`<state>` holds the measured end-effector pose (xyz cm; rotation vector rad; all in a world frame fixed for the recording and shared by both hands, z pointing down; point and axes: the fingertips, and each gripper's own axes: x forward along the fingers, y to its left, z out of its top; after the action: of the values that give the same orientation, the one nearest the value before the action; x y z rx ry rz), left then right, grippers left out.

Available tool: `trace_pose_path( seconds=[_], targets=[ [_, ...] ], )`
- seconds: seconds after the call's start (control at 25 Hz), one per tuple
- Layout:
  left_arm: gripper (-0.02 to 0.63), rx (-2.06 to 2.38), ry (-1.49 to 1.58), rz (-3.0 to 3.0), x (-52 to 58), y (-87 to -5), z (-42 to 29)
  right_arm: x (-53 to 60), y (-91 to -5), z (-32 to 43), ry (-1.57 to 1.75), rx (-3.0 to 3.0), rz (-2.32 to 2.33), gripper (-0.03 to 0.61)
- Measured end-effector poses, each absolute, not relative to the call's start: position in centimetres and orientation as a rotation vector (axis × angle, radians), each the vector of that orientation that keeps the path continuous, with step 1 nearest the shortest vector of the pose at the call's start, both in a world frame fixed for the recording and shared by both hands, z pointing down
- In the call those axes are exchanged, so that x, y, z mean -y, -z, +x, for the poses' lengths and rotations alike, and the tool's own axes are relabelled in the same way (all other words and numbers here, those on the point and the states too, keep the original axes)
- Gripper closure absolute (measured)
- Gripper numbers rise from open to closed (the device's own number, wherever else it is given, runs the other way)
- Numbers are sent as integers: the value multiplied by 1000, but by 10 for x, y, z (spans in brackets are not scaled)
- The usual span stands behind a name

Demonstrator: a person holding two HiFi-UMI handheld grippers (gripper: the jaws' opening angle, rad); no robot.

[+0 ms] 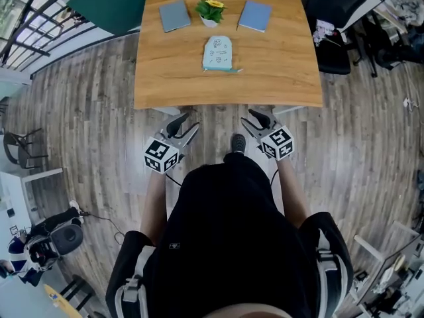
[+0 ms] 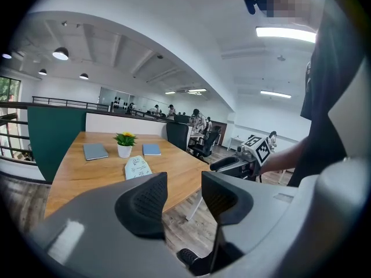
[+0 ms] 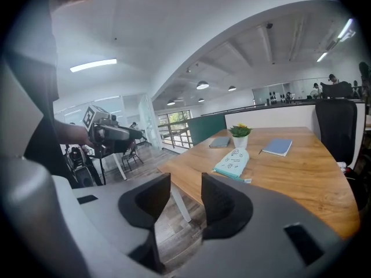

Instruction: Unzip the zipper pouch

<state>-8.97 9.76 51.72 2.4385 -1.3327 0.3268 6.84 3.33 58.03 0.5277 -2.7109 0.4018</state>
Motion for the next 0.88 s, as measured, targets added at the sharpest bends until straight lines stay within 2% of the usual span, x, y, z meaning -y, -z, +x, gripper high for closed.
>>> trace_pose_path(
  seconds=[0.6, 0.88],
  targets=[
    [431, 1388, -295, 2427, -12, -518, -29, 29, -595, 113, -365, 2673, 350, 417],
    [433, 1401, -328, 2392, -1, -529, -30, 56, -595, 105, -345, 2690, 321, 419]
  ],
)
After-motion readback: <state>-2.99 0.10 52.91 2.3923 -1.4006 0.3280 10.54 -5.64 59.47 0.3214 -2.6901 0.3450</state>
